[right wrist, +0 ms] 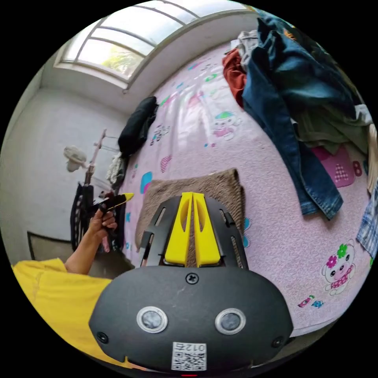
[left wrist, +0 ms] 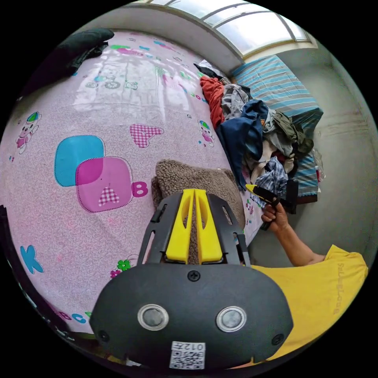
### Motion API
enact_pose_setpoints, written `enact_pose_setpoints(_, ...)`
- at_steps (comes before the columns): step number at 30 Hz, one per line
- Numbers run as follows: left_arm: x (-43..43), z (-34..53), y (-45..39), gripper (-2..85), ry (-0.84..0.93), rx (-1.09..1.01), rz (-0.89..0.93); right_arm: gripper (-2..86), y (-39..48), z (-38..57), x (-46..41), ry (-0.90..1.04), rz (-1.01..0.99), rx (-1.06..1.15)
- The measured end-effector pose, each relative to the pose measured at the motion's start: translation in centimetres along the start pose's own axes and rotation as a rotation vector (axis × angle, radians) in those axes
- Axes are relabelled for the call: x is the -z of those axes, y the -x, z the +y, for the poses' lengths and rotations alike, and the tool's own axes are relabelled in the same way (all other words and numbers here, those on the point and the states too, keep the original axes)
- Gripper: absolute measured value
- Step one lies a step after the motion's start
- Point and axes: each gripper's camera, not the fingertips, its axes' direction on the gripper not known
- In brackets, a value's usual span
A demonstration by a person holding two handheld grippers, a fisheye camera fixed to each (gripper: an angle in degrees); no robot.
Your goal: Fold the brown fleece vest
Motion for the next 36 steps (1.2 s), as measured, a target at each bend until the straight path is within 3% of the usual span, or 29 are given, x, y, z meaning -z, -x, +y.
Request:
enact_pose_setpoints(4,-4.0,3.6,-1.9,0.2,0.206,-0.075,-0.16,0.7,0.6,3.8,-3.0,0.122,0.069,0.058)
enact_pose_setpoints(5,-4.8,4.3,-1.5,0.3,0.205,-0.074,-0.167,0.7,-0.3,4.6,-4.4,0.175,0.147,0.041)
enact_pose_setpoints(9,-5.0,4.6,0.2,0.3,0.159,0.051,-0.042,0.6,-3.0,5.7,-5.2,0.151,0.056,-0.047)
enact_pose_setpoints(14,-1.7,4.7,-6.3,0.3,0.062,-0.157,-0.139,0.7,1.7,7.1,-2.9,0.097,0.078,0.095)
enact_pose_setpoints(19,-6.0,3.9,-10.9,0.3,0.19,-0.309,-0.19,0.7,5.2,7.5,-5.8,0.117,-0.041,0.199)
enact_pose_setpoints(22,-8.2,4.8,-11.3,0.3,0.236,-0.333,-0.271,0.7,6.6,7.9,-9.6,0.234,-0.019,0.274)
enact_pose_setpoints(24,-8.8,5.5,-10.3,0.3,0.221,-0.319,-0.255,0.6,6.6,9.2,-12.8,0.336,0.117,0.341)
enact_pose_setpoints(27,-10.1,6.9,-8.5,0.3,0.202,-0.275,-0.193,0.5,5.6,9.9,-14.2,0.334,0.129,0.311)
enact_pose_setpoints(32,-11.4,7.6,-9.6,0.3,0.155,-0.391,-0.291,0.4,6.0,8.7,-14.8,0.346,0.175,0.377)
enact_pose_setpoints(36,-9.4,6.9,-10.1,0.3,0.117,-0.364,-0.23,0.6,5.5,6.3,-10.5,0.29,0.047,0.302)
